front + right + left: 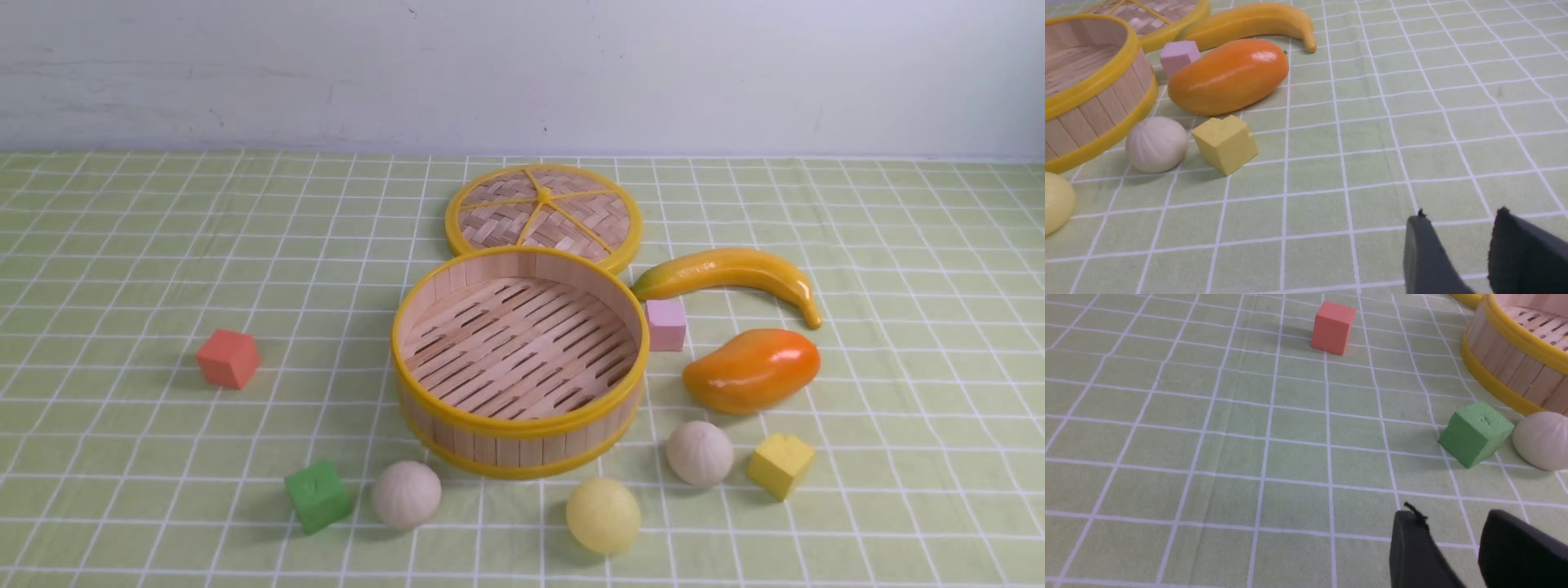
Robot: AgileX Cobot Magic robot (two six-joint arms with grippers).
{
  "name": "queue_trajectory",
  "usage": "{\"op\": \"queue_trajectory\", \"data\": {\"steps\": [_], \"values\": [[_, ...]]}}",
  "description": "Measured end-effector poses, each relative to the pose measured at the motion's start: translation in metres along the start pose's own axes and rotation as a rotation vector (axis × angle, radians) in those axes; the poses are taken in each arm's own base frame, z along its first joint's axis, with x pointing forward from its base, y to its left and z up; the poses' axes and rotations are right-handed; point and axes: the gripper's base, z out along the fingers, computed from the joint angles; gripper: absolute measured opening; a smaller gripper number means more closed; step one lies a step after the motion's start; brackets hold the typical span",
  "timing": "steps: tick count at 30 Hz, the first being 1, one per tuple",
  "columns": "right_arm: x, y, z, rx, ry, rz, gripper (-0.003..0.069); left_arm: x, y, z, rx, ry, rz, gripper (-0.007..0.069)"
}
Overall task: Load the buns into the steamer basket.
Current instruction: Use the left arm to grab a steamed stuffed bun
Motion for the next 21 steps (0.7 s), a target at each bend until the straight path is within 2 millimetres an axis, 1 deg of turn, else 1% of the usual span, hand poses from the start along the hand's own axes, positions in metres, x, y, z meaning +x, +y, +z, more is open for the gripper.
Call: {"op": "queue_trajectory", "data": {"steps": [10, 13, 15, 21], "values": [[0.000, 0.000, 0.000, 0.000, 0.000, 0.000, 0.0239, 0.000, 0.000, 0.000, 0.000, 0.000, 0.000, 0.0238], [0.000, 0.000, 0.000, 0.000, 0.000, 0.000, 0.0239, -0.002, 0.000, 0.000, 0.005, -0.026, -0.011, 0.0238], [0.000, 0.000, 0.000, 0.000, 0.000, 0.000, 0.0239, -0.004, -0.001, 0.000, 0.013, -0.044, -0.036, 0.0238], [0.000, 0.000, 0.000, 0.000, 0.000, 0.000, 0.0239, -0.017, -0.005, -0.002, 0.081, -0.176, -0.250, 0.0238]]}}
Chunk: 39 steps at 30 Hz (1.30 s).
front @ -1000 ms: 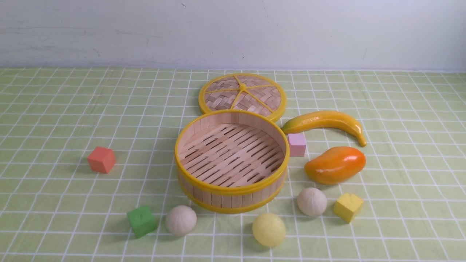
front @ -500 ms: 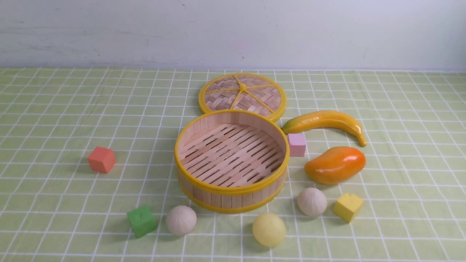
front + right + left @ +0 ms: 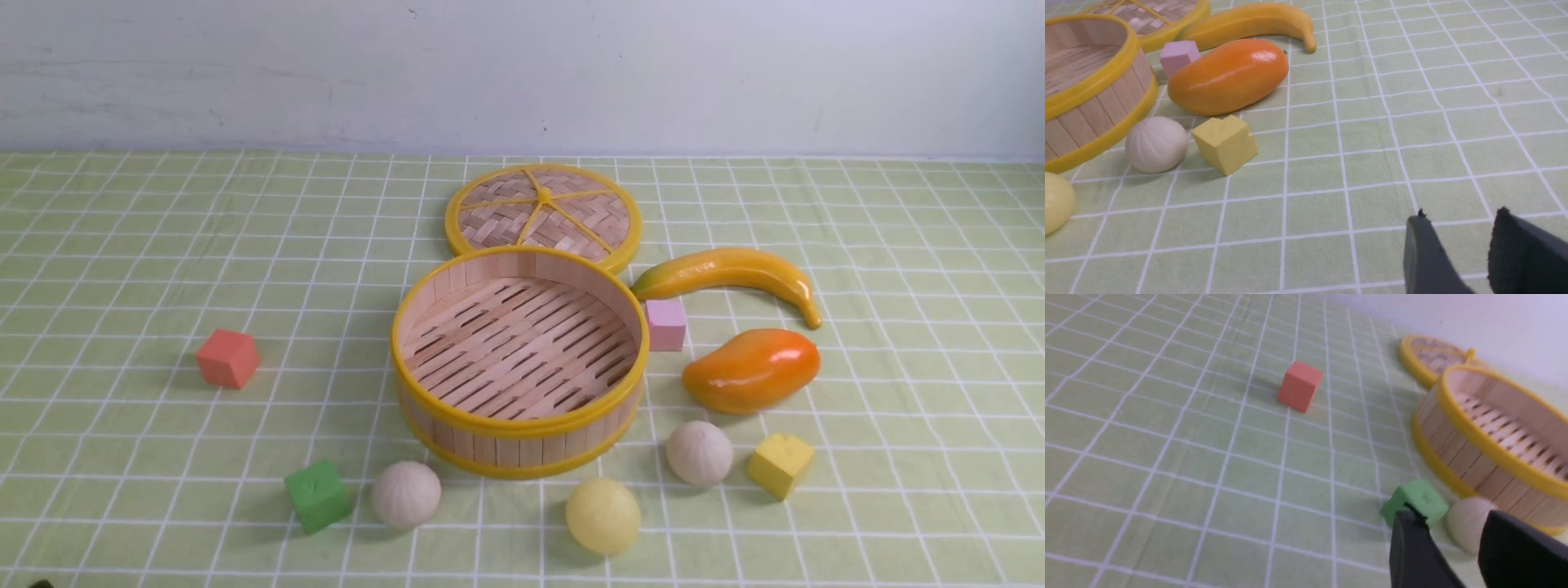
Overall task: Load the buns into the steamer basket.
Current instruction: Use the left arm to grab a steamed stuffed bun
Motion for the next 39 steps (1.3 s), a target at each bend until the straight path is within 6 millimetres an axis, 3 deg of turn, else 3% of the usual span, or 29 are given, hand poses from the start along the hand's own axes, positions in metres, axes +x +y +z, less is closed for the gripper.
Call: {"op": "queue_trajectory", "data": {"steps": [9, 16, 23, 25, 26, 30, 34, 39], "values": [[0.000, 0.000, 0.000, 0.000, 0.000, 0.000, 0.0239, -0.024, -0.002, -0.003, 0.073, -0.262, -0.408, 0.0238], [0.000, 0.000, 0.000, 0.000, 0.000, 0.000, 0.0239, -0.043, -0.002, -0.010, 0.092, -0.425, -0.429, 0.0238], [0.000, 0.000, 0.000, 0.000, 0.000, 0.000, 0.0239, -0.092, -0.027, -0.034, 0.195, -0.556, -0.391, 0.0238], [0.000, 0.000, 0.000, 0.000, 0.000, 0.000, 0.0239, -0.117, -0.044, -0.051, 0.245, -0.583, -0.306, 0.0238], [0.000, 0.000, 0.000, 0.000, 0.000, 0.000, 0.0239, -0.117, -0.044, -0.051, 0.244, -0.583, -0.301, 0.0238], [0.000, 0.000, 0.000, 0.000, 0.000, 0.000, 0.0239, -0.152, -0.068, -0.070, 0.278, -0.550, -0.194, 0.0238], [0.000, 0.000, 0.000, 0.000, 0.000, 0.000, 0.0239, -0.174, -0.084, -0.064, 0.256, -0.415, -0.142, 0.0238], [0.000, 0.000, 0.000, 0.000, 0.000, 0.000, 0.0239, -0.184, -0.097, -0.024, 0.157, -0.015, -0.096, 0.0238]]}}
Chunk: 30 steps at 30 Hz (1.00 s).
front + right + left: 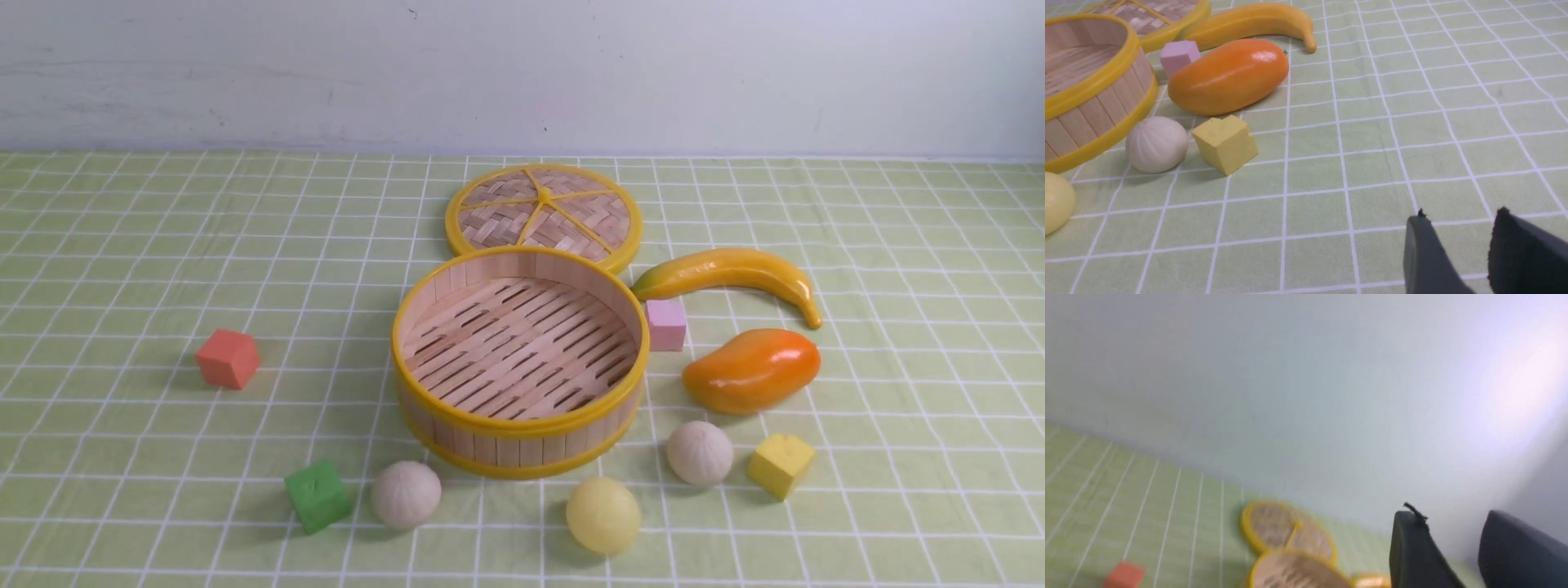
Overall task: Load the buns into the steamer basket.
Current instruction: Use the left arm to grab a steamed stuffed bun
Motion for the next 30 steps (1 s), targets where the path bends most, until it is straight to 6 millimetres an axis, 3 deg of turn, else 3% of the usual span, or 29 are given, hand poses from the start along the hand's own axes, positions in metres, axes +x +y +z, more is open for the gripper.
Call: {"op": "queue_trajectory", "data": {"steps": [5, 9, 23, 30], "values": [[0.000, 0.000, 0.000, 0.000, 0.000, 0.000, 0.0239, 0.011, 0.013, 0.033, -0.115, 0.234, 0.044, 0.0238], [0.000, 0.000, 0.000, 0.000, 0.000, 0.000, 0.0239, 0.015, 0.019, 0.048, -0.152, 0.295, 0.049, 0.0238], [0.000, 0.000, 0.000, 0.000, 0.000, 0.000, 0.0239, 0.014, 0.023, 0.062, -0.167, 0.292, 0.049, 0.0238], [0.000, 0.000, 0.000, 0.000, 0.000, 0.000, 0.0239, 0.019, 0.032, 0.087, -0.204, 0.347, 0.033, 0.0238]]}}
